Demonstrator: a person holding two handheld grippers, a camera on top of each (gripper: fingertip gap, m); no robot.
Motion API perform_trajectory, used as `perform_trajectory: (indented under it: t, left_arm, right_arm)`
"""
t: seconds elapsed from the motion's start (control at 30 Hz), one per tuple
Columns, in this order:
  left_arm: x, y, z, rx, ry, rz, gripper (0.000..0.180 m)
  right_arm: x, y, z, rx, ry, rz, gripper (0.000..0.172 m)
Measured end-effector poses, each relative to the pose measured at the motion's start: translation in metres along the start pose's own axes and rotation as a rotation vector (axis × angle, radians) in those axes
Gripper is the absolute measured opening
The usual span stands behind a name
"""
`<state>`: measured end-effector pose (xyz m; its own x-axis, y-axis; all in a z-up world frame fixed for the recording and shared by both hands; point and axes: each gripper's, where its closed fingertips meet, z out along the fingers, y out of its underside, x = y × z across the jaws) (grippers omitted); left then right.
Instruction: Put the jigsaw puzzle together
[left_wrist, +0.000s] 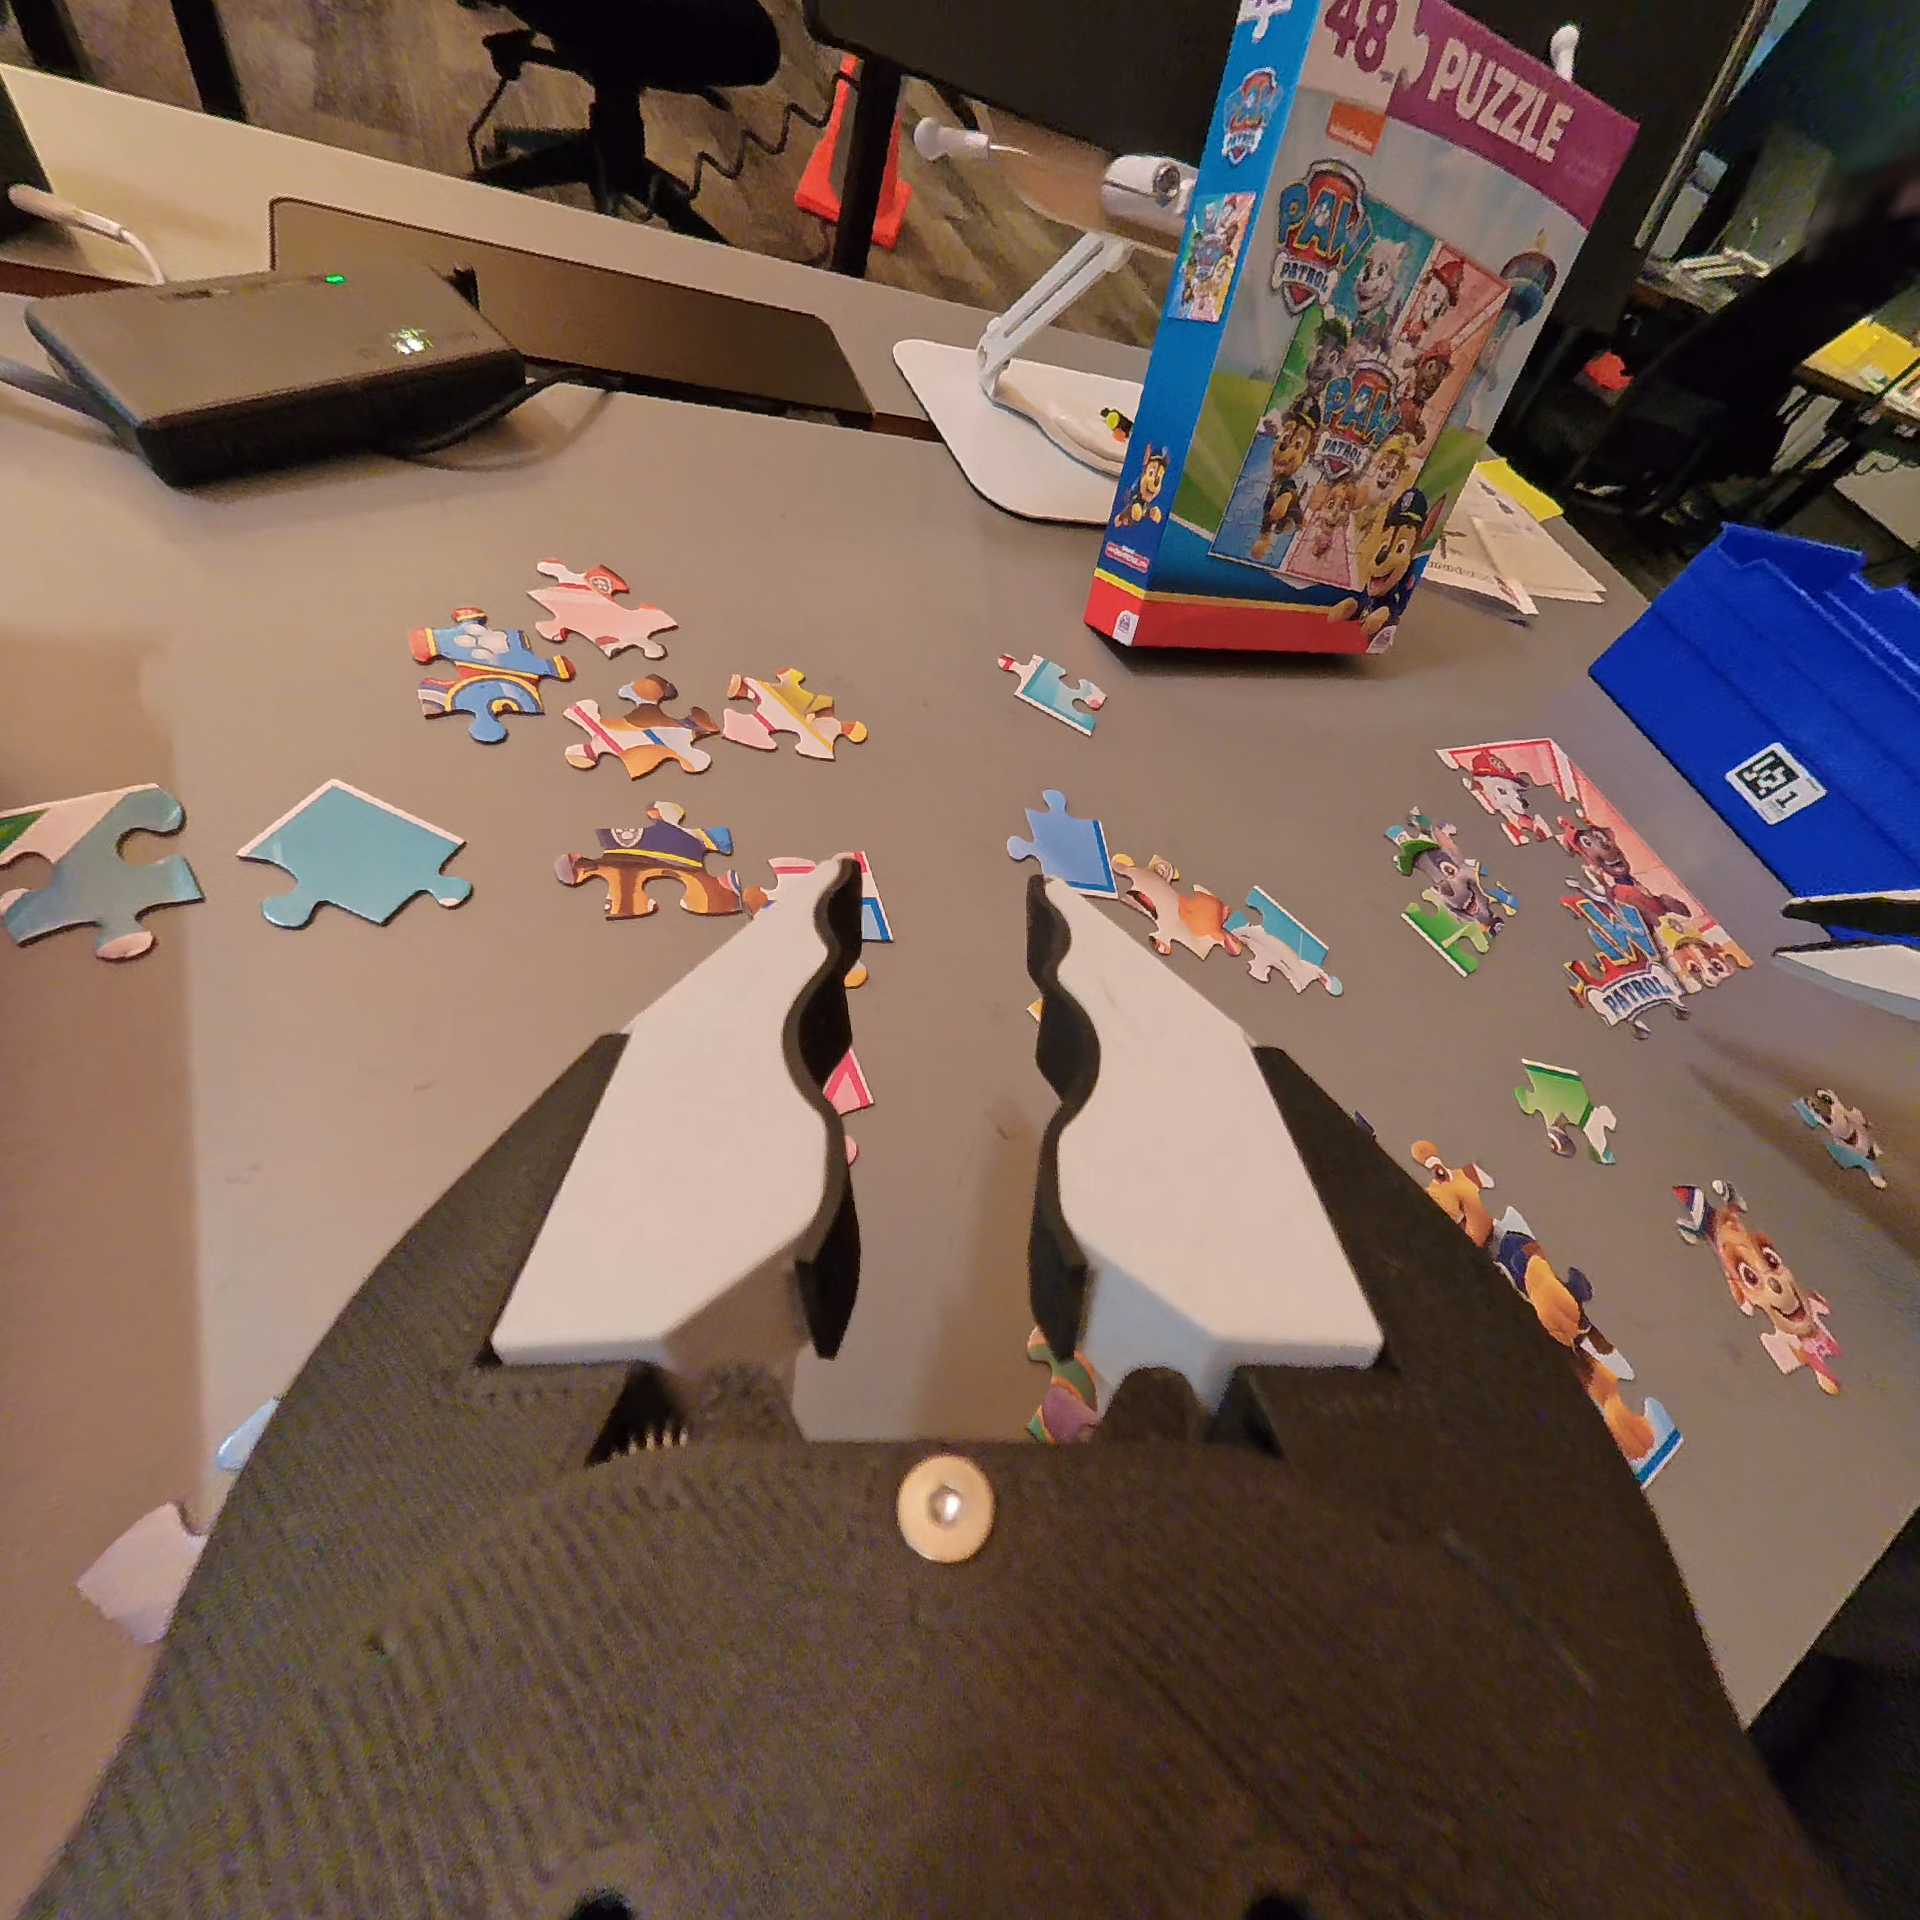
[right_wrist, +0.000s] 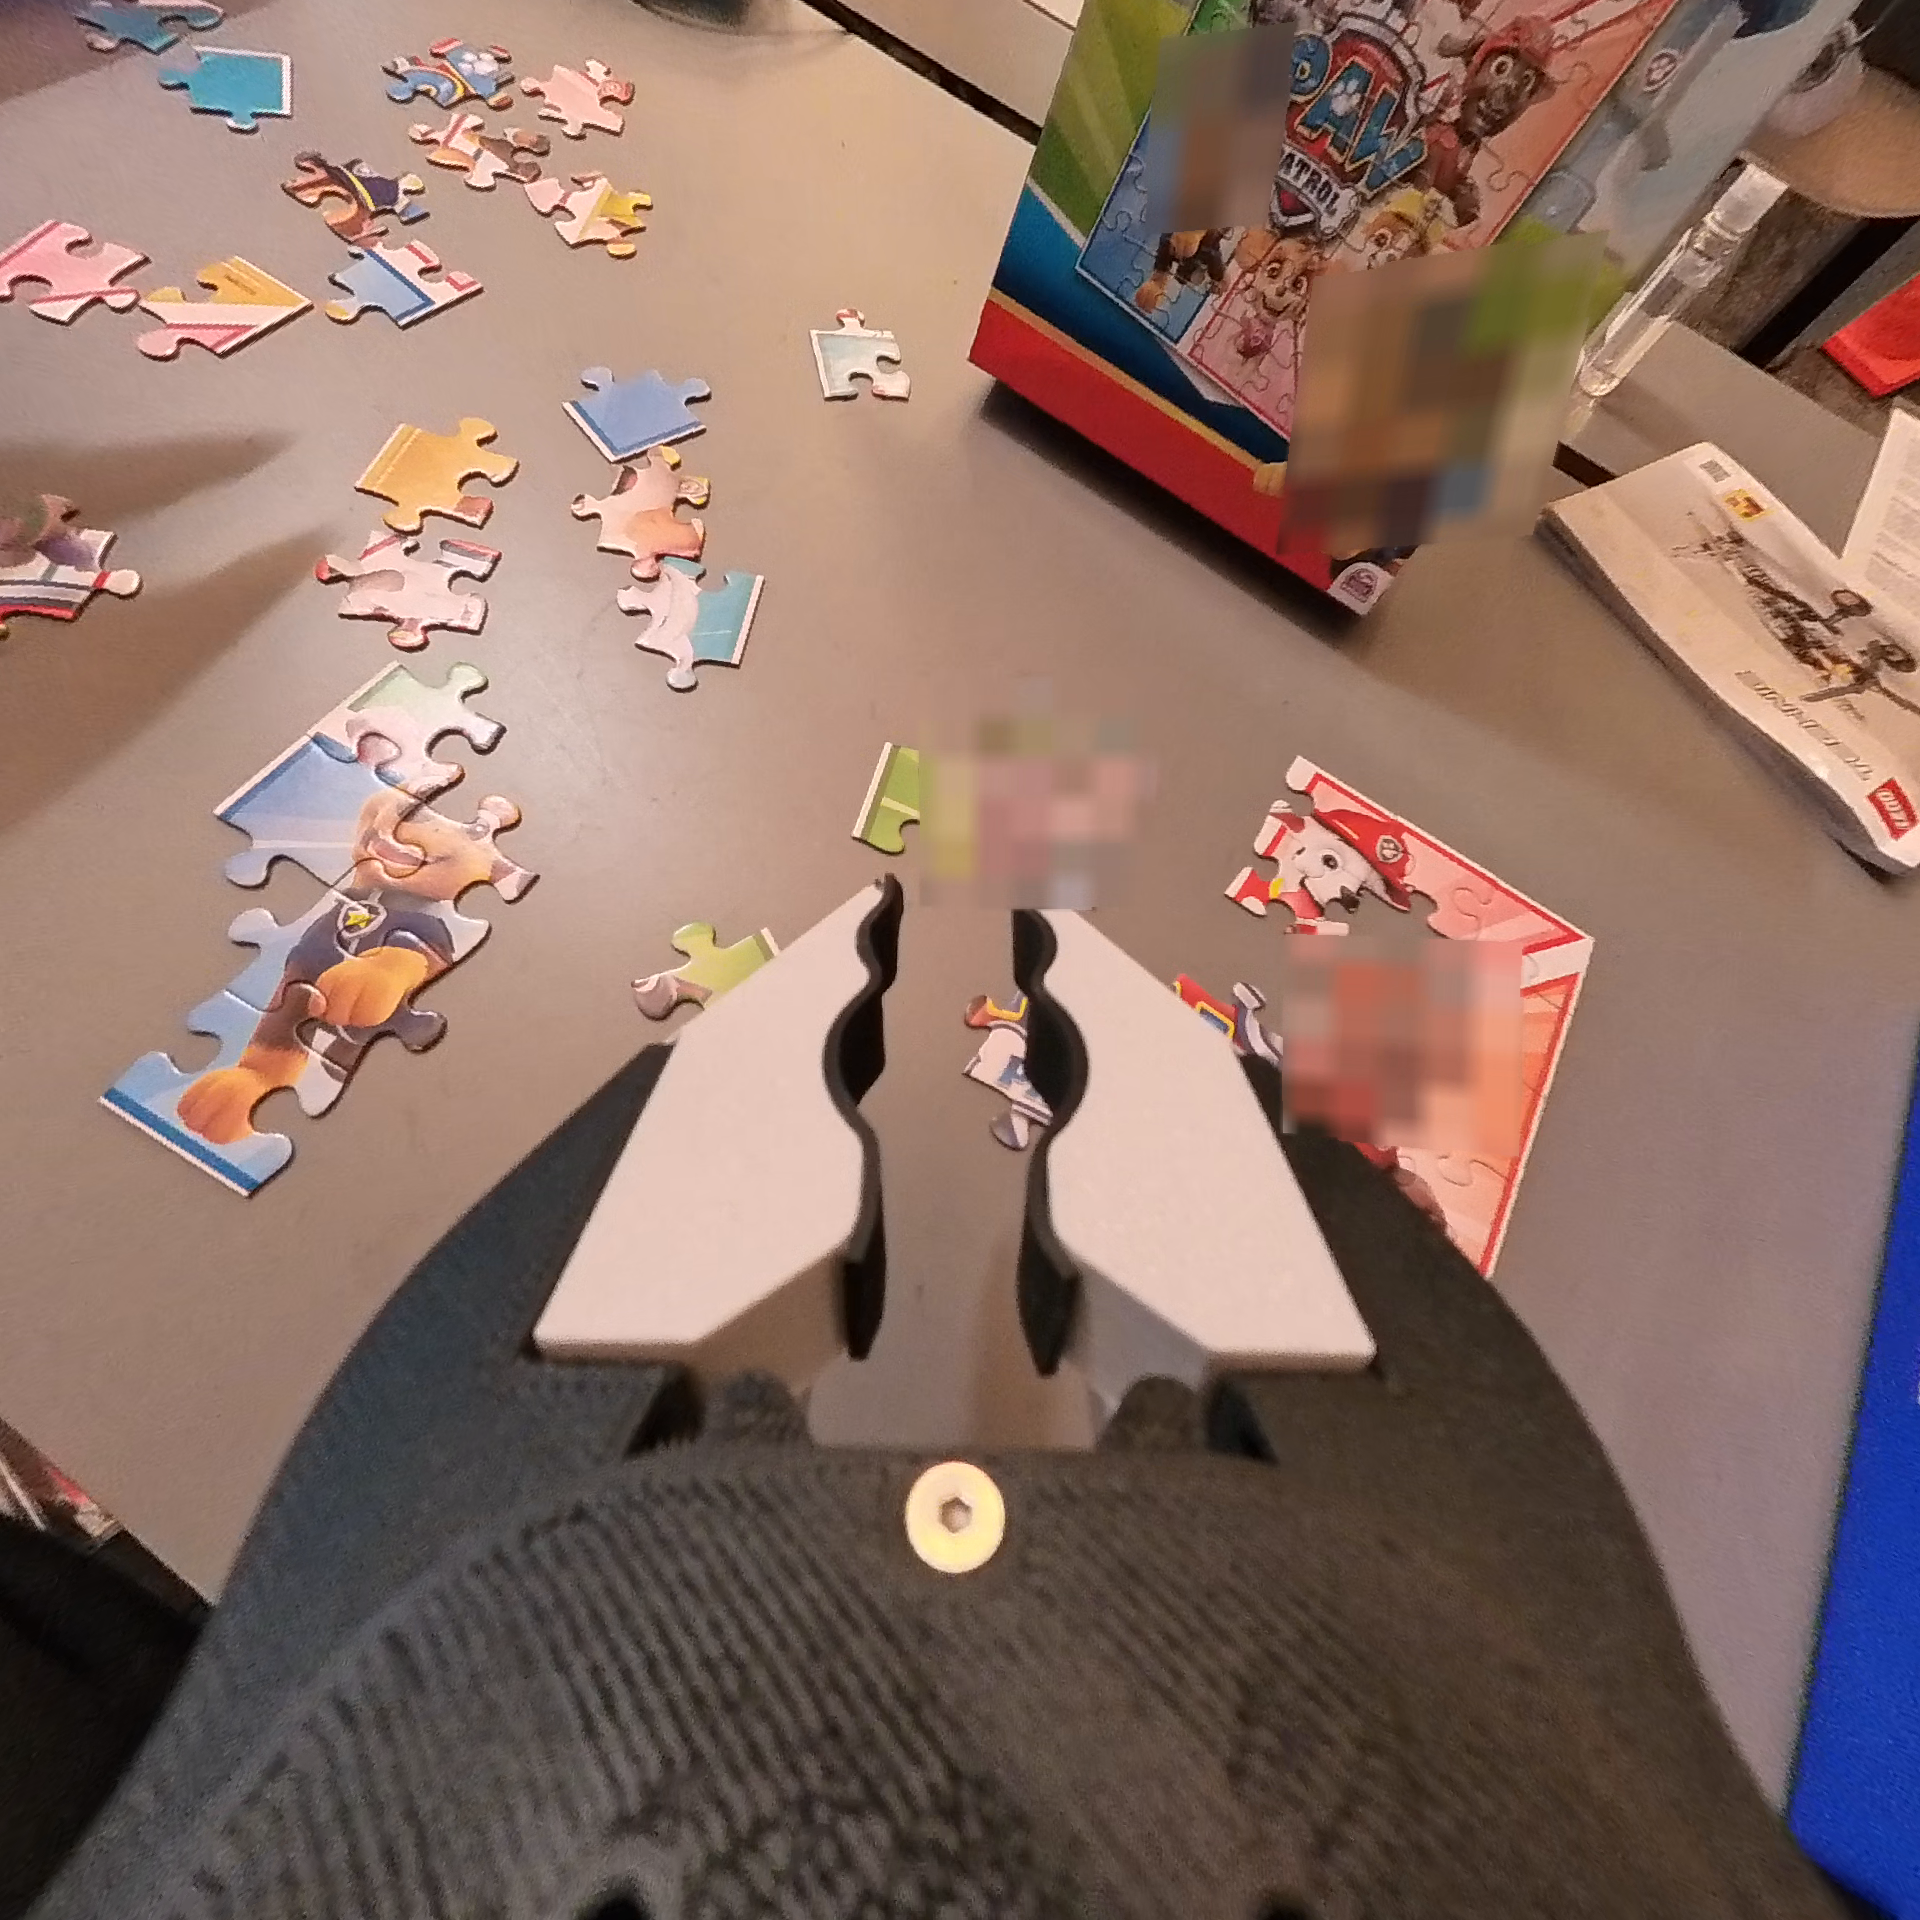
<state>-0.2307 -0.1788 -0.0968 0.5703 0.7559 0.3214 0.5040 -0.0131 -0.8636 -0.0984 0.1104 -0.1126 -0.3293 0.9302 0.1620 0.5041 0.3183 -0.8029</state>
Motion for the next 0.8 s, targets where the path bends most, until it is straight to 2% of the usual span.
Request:
perform_trajectory:
  t: [0.37,0.43,0.5,0.63,0.73,0.8]
  left_arm:
    - [0.008,-0.002,-0.001,0.005,0.038,-0.005,0.029]
    - [0.017,-0.019,-0.012,0.083,0.072,-0.031,0.019]
    - [0.022,-0.037,-0.027,0.163,0.073,-0.028,0.0]
    - [0.017,-0.05,-0.053,0.174,0.005,0.045,0.0]
    - [-0.006,-0.053,-0.071,0.184,-0.108,0.089,0.0]
    - [-0.016,-0.052,-0.08,0.176,-0.129,0.075,0.0]
  right_arm:
    - [-0.001,-0.002,0.0,0.012,0.001,-0.01,0.017]
    - [0.0,-0.003,-0.001,0.02,0.005,-0.012,0.015]
    - [0.0,-0.004,-0.002,0.026,0.005,-0.013,0.01]
    - [-0.003,-0.006,-0.001,0.038,-0.001,-0.025,0.001]
    - [-0.007,-0.007,0.0,0.041,-0.006,-0.038,0.0]
    - [-0.01,-0.008,0.001,0.041,-0.011,-0.044,0.0]
